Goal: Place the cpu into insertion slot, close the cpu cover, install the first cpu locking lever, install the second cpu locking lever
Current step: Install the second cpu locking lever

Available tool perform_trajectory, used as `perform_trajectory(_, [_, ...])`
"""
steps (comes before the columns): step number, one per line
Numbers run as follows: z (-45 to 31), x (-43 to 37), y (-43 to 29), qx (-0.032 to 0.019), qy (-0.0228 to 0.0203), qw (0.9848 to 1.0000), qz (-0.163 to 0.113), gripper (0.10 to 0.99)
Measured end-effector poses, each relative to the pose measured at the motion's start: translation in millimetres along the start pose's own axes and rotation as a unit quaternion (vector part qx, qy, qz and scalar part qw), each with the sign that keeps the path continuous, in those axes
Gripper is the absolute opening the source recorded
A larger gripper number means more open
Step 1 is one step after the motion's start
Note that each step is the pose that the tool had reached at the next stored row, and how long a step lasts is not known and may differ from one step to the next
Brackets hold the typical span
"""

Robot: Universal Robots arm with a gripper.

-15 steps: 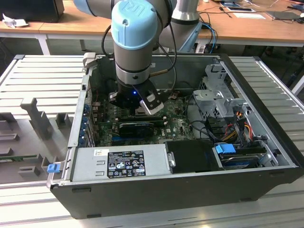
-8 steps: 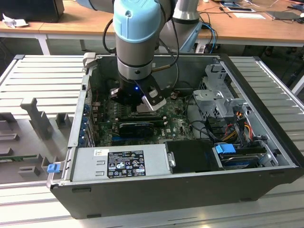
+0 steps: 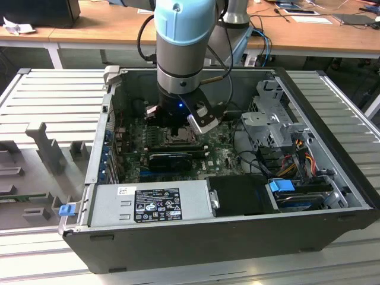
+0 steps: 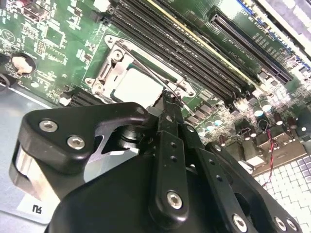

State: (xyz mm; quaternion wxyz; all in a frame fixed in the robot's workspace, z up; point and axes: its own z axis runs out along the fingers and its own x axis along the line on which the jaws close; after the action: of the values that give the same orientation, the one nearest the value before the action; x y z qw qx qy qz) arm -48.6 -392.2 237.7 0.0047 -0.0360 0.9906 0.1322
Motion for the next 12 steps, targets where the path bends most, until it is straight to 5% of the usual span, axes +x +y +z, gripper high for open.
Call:
perform_trajectory(4, [-0.2, -11.2, -0.9, 0.0, 0.0009, 1.0, 0.0, 0.106])
perform_trajectory(7, [-2.3, -11.0, -8.9, -0.0016, 0.0008, 1.0, 0.0, 0.106])
perform_trajectory(12, [-2.3, 4.9, -14.9, -0.0122, 0.0, 0.9999, 0.0, 0.106])
